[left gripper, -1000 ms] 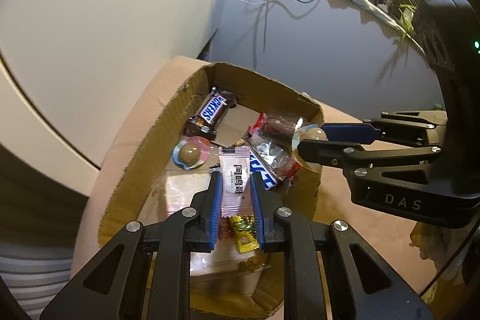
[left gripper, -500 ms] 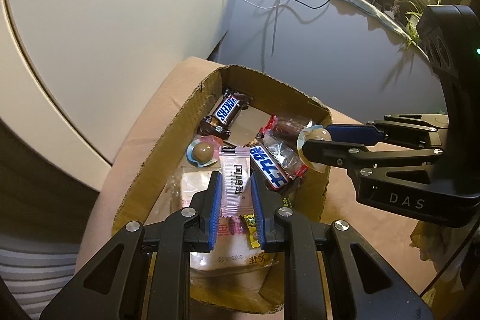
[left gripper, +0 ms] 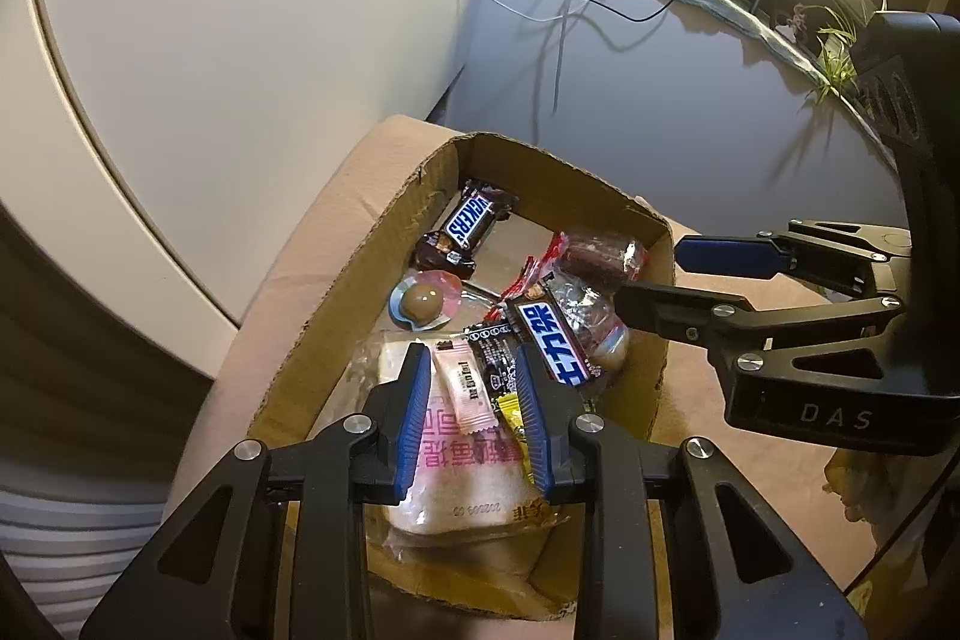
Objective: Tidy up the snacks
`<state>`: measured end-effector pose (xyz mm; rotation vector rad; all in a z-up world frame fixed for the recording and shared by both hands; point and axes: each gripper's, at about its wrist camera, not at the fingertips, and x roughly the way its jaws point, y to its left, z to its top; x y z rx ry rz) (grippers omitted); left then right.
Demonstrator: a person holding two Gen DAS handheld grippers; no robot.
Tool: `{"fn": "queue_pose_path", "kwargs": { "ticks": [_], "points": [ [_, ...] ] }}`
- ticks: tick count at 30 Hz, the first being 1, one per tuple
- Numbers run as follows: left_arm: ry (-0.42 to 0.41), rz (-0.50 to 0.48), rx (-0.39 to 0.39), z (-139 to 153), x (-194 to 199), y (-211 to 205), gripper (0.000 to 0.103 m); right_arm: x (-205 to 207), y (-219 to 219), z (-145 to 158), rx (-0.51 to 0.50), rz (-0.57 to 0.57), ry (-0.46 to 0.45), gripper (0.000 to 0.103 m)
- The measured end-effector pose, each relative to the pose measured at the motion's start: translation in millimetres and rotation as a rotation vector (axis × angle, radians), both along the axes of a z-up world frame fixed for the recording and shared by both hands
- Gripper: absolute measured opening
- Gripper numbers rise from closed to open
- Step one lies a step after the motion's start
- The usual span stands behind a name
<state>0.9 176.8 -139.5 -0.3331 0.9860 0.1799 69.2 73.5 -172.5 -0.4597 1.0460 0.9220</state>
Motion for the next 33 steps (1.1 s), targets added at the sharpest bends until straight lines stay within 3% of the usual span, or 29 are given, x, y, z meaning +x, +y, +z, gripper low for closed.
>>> {"fn": "queue_pose_path", "kwargs": {
  "ticks": [6, 10, 16, 33],
  "points": [
    [-0.002, 0.007, 0.007, 2.5, -2.6, 0.4, 0.047, -0.8, -8.1, 1.1, 0.006, -0.022, -0.009, 0.066],
    [0.000, 0.016, 0.018, 4.0, -5.1, 1.0, 0.052, -1.6, -15.9, 3.9, 0.011, -0.047, -0.022, 0.074],
    [0.008, 0.048, 0.057, 7.9, -12.5, 3.0, 0.064, -4.6, -29.7, 9.9, 0.021, -0.110, -0.048, 0.076],
    [-0.044, 0.159, 0.128, 40.8, -53.0, -1.0, 0.067, -34.8, -71.8, 47.9, 0.086, -0.252, -0.187, 0.084]
  ]
}}
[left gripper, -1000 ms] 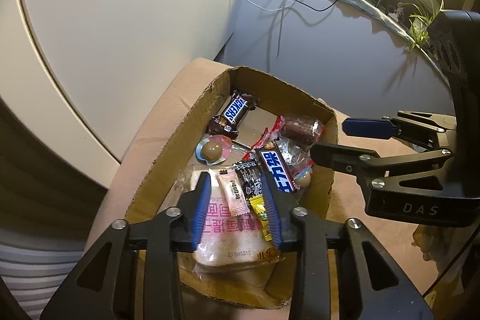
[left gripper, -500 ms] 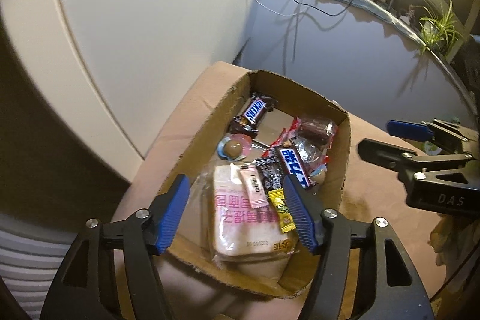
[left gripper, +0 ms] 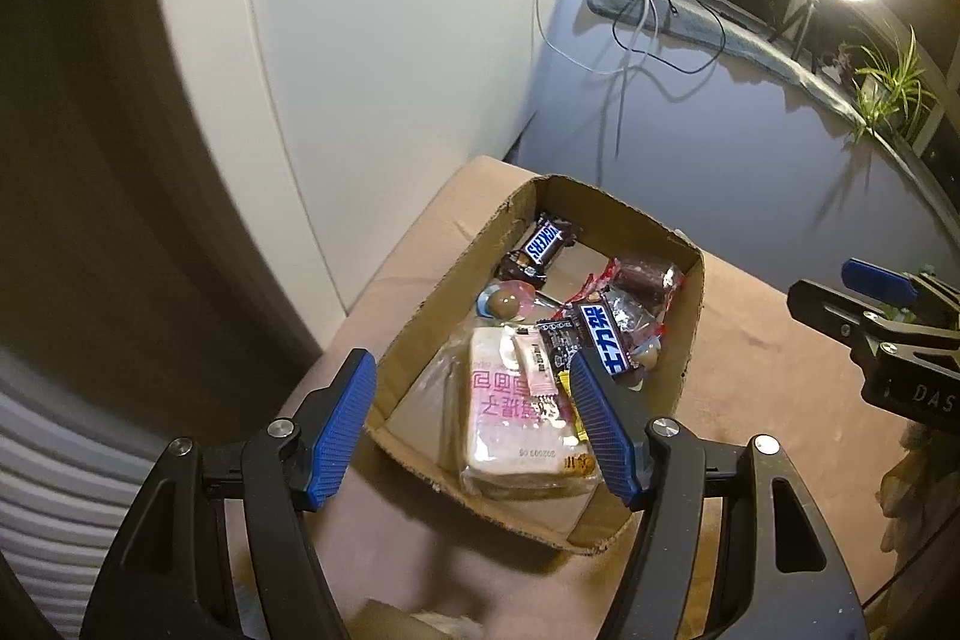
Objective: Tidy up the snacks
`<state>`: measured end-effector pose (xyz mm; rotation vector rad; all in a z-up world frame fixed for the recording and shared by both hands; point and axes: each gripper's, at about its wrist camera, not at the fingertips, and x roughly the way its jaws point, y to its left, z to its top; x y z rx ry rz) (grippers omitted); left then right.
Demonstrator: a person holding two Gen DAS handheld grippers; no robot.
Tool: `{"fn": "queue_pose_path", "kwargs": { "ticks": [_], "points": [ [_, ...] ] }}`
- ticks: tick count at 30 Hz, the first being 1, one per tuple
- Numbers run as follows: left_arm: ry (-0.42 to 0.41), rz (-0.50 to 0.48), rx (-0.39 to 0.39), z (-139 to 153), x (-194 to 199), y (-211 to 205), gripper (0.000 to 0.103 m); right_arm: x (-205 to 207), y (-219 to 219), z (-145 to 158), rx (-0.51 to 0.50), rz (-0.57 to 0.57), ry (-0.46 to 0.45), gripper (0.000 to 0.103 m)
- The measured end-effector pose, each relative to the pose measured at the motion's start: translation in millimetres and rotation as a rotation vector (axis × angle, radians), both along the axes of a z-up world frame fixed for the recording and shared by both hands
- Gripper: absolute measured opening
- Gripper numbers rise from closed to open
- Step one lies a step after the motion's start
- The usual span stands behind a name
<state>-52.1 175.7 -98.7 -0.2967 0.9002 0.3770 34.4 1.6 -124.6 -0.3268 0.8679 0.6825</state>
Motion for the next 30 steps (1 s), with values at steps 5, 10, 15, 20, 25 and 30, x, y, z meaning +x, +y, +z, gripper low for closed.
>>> {"fn": "queue_pose_path", "kwargs": {
  "ticks": [5, 10, 15, 20, 25, 30],
  "points": [
    [-0.003, 0.008, 0.002, 4.5, -5.0, -4.2, 0.067, -7.3, -8.9, 4.0, 0.010, -0.018, -0.020, 0.088],
    [-0.007, -0.005, 0.021, 9.8, -4.5, -10.9, 0.067, -10.9, -16.1, 6.1, 0.015, -0.025, -0.021, 0.089],
    [-0.012, -0.015, 0.029, 13.5, -5.8, -14.5, 0.067, -15.2, -21.9, 10.4, 0.017, -0.032, -0.031, 0.089],
    [-0.011, -0.023, 0.032, 15.1, -8.5, -18.1, 0.067, -19.4, -22.7, 11.9, 0.019, -0.037, -0.033, 0.089],
    [-0.010, -0.036, 0.039, 16.0, -9.6, -21.0, 0.067, -23.8, -24.7, 12.7, 0.020, -0.041, -0.036, 0.089],
    [-0.013, -0.039, 0.041, 16.6, -12.6, -22.8, 0.067, -27.0, -27.0, 12.9, 0.024, -0.044, -0.029, 0.089]
  ]
}}
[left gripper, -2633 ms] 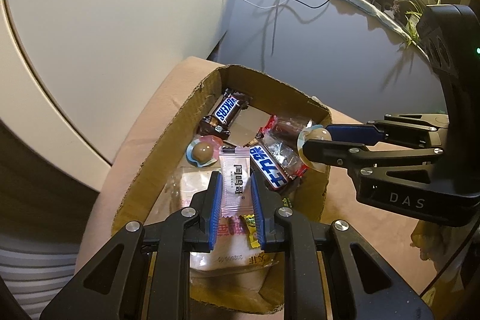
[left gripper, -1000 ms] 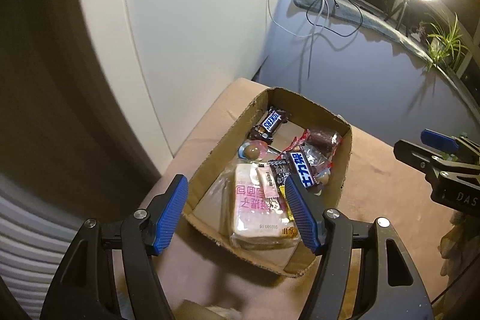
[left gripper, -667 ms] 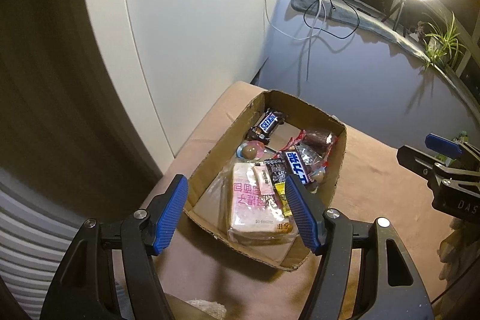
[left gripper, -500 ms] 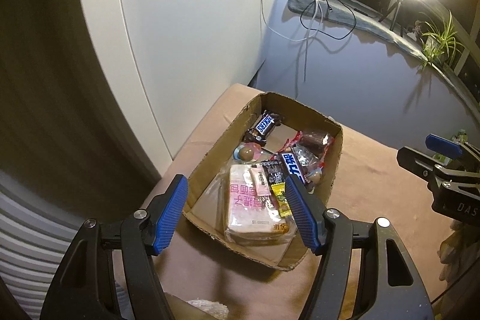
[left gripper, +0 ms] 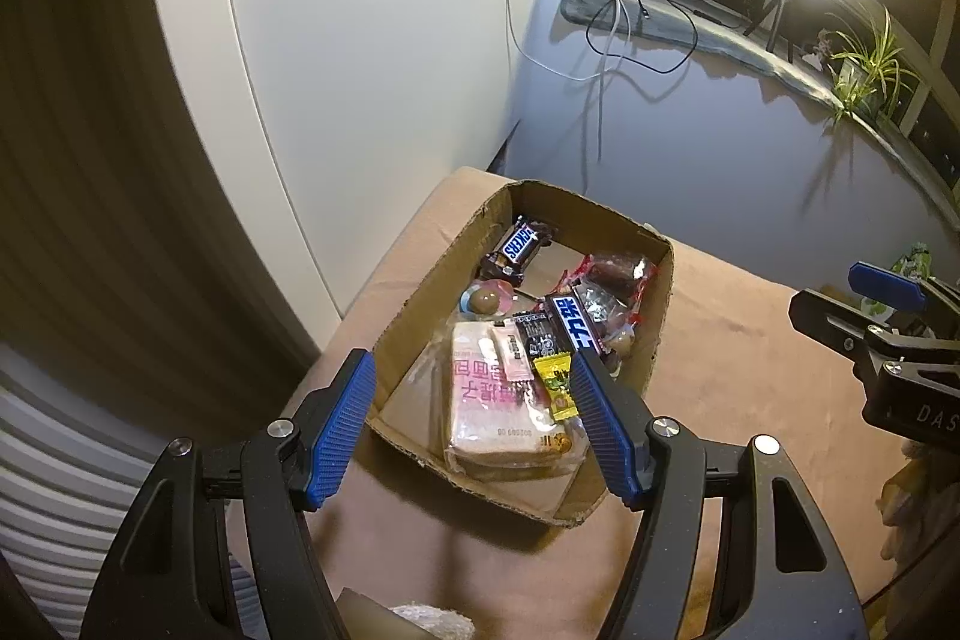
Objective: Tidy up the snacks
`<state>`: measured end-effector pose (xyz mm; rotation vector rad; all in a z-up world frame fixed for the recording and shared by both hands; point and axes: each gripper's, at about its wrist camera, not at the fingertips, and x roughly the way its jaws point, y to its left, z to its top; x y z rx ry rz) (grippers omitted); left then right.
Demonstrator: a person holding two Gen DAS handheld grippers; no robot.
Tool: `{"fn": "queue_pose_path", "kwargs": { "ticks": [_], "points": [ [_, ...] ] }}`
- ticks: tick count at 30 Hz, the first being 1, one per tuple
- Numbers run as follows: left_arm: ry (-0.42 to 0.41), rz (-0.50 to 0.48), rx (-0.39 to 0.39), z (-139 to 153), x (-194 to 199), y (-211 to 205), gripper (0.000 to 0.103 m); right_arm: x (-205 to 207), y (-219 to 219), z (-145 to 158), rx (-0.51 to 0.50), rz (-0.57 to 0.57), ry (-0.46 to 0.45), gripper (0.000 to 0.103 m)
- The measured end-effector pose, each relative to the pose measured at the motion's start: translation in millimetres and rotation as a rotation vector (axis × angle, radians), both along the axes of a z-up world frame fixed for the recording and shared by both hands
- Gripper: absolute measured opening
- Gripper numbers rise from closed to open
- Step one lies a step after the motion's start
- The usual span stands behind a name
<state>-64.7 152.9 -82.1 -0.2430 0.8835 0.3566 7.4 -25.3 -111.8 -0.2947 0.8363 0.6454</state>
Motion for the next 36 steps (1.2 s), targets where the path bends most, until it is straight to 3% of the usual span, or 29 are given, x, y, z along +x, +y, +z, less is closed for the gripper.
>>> {"fn": "queue_pose_path", "kwargs": {
  "ticks": [23, 36],
  "points": [
    [-0.008, -0.008, 0.009, 1.8, -4.2, -6.6, 0.067, -5.7, -4.3, -0.6, 0.002, -0.005, 0.002, 0.089],
    [0.007, -0.026, 0.022, -0.1, -1.2, -7.2, 0.075, -4.1, -2.6, -5.8, 0.000, -0.008, 0.013, 0.089]
  ]
}}
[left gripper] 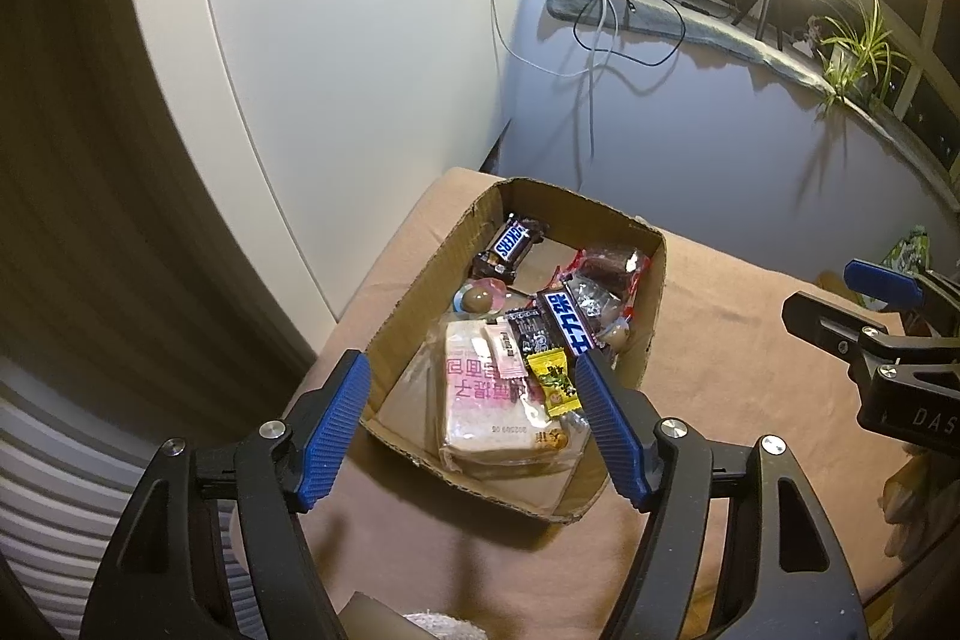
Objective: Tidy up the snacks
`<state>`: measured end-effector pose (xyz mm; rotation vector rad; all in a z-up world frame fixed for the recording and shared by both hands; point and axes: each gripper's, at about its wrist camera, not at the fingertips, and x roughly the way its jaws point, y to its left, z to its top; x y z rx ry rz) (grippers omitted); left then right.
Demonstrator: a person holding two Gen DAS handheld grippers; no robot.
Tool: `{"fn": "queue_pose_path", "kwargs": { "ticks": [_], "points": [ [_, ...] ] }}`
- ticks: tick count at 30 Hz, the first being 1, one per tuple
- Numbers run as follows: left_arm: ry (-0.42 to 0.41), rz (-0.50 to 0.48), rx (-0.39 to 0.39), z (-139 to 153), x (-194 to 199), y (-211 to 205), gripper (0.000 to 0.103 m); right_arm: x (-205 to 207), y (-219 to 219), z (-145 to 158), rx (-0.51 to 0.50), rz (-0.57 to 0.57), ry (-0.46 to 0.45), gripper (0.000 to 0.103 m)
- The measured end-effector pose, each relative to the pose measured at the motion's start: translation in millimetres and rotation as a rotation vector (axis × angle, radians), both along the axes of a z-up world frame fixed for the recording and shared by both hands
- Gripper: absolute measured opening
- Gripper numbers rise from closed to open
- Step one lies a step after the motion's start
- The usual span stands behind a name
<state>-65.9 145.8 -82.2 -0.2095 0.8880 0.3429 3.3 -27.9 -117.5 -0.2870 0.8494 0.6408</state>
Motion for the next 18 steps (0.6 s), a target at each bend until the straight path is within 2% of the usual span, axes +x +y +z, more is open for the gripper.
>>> {"fn": "queue_pose_path", "kwargs": {
  "ticks": [2, 18],
  "points": [
    [0.000, -0.002, 0.003, 0.7, 0.2, -0.5, 0.078, -0.3, -0.3, -2.3, -0.002, -0.001, 0.003, 0.089],
    [-0.001, -0.006, 0.003, 0.6, -1.4, -2.0, 0.079, 0.5, 0.0, -5.8, -0.005, -0.002, 0.012, 0.089]
  ]
}}
